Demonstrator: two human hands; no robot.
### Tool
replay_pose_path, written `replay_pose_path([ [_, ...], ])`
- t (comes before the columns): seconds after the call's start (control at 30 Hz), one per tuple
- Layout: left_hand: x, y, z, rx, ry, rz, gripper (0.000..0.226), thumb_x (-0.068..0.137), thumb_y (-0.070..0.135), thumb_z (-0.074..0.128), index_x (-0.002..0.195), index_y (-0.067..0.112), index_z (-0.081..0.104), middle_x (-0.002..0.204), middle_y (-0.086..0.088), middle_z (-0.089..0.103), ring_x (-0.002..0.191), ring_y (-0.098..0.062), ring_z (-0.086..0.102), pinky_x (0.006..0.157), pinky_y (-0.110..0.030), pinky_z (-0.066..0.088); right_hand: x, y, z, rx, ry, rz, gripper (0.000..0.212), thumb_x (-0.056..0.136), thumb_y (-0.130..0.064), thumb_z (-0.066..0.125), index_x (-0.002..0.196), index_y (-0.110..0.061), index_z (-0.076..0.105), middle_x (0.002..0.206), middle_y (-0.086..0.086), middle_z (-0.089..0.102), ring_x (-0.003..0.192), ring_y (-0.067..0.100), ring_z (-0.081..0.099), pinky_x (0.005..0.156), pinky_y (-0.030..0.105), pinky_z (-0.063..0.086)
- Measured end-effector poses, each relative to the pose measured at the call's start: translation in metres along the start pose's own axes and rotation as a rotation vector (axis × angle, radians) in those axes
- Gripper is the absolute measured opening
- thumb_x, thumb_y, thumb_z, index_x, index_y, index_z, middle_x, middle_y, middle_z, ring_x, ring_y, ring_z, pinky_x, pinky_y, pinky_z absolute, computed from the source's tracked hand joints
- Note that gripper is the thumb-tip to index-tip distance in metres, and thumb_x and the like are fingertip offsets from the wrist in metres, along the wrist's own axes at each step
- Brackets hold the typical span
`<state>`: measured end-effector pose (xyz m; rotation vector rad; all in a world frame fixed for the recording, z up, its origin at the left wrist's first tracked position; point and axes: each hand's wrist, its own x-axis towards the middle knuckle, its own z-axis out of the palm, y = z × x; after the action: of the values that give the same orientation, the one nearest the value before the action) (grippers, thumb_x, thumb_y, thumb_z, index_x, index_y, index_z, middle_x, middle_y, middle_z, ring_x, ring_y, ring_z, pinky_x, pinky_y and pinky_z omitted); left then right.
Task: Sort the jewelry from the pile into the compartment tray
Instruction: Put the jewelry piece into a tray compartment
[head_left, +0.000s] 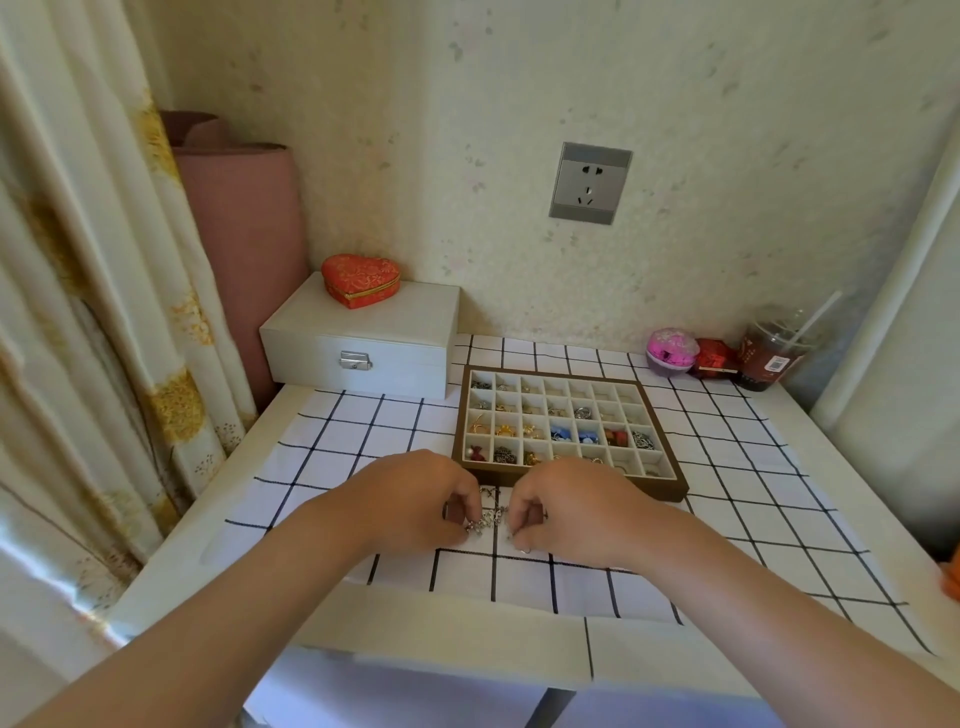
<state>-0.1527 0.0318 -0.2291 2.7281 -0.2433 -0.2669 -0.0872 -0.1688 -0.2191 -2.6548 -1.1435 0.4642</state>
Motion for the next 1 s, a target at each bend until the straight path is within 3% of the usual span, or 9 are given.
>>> replay_pose_path([
  [0.13,-0.001,0.0,-0.001,-0.023,0.059,0.022,0.024,0.083,0.037,0.072,0.107,0.038,0.067,0.093,0.022,0.064,0.077,0.008,0.055,0.063,-0.011,0.037,0.0,0.003,-0.005,0.117,0.027,0.031,0.007,0.091,-0.031,0.068,0.095,-0.034,0.074,0.092,-0.017,0.068,0.085,-0.001,0.062,0.074,0.02,0.052],
  [0.2,0.001,0.003,0.0,-0.125,0.121,0.03,0.025,0.082,0.036,0.074,0.105,0.039,0.066,0.091,0.022,0.064,0.076,0.01,0.054,0.063,-0.011,0.038,0.002,0.003,-0.008,0.293,0.042,0.066,0.008,0.092,-0.026,0.069,0.092,-0.032,0.074,0.089,-0.014,0.071,0.071,0.0,0.065,0.065,0.017,0.05],
  [0.27,0.004,0.008,0.002,-0.33,0.165,0.025,0.023,0.079,0.037,0.077,0.1,0.039,0.066,0.088,0.019,0.067,0.076,0.004,0.059,0.069,-0.019,0.049,0.002,0.002,-0.012,0.469,0.061,0.093,0.009,0.092,-0.021,0.071,0.088,-0.028,0.075,0.083,-0.01,0.074,0.056,0.006,0.064,0.059,0.018,0.05],
  [0.37,0.009,0.013,0.004,-0.558,0.194,0.001,0.022,0.078,0.038,0.08,0.096,0.037,0.066,0.086,0.011,0.071,0.078,-0.008,0.066,0.08,-0.033,0.057,0.003,0.0,-0.016,0.687,0.138,0.112,0.007,0.09,-0.015,0.073,0.088,-0.019,0.078,0.081,-0.003,0.077,0.053,0.013,0.062,0.054,0.02,0.049],
  [0.53,0.014,0.02,-0.005,-0.793,0.29,-0.058,0.015,0.079,0.033,0.081,0.092,0.027,0.076,0.086,0.0,0.075,0.07,-0.011,0.065,0.078,-0.035,0.058,0.005,-0.003,-0.019,0.936,0.298,0.194,0.009,0.087,-0.02,0.077,0.094,-0.015,0.077,0.082,0.004,0.077,0.05,0.014,0.059,0.042,0.023,0.037],
  [0.67,0.02,0.022,-0.016,-0.868,0.325,-0.114,0.014,0.082,0.03,0.078,0.094,0.022,0.076,0.09,0.0,0.076,0.068,-0.008,0.064,0.066,-0.022,0.056,0.011,-0.002,-0.021,1.037,0.358,0.174,0.016,0.093,-0.028,0.069,0.102,-0.016,0.076,0.089,0.005,0.077,0.051,0.014,0.059,0.043,0.023,0.038],
  [0.77,0.028,0.022,-0.022,-0.943,0.355,-0.164,0.017,0.084,0.029,0.077,0.096,0.017,0.074,0.086,-0.006,0.073,0.065,-0.006,0.06,0.051,-0.009,0.043,0.014,-0.001,-0.026,1.029,0.369,0.097,0.015,0.096,-0.024,0.066,0.108,-0.019,0.075,0.093,0.003,0.077,0.056,0.016,0.059,0.044,0.024,0.04],
  [1.0,0.059,0.021,-0.031,-1.029,0.309,-0.223,0.016,0.088,0.035,0.073,0.096,0.021,0.073,0.069,0.007,0.07,0.061,-0.005,0.063,0.056,-0.02,0.046,0.025,0.004,-0.035,0.935,0.506,0.063,0.027,0.082,-0.008,0.079,0.107,-0.019,0.075,0.087,-0.003,0.077,0.052,0.011,0.058,0.045,0.016,0.044],
])
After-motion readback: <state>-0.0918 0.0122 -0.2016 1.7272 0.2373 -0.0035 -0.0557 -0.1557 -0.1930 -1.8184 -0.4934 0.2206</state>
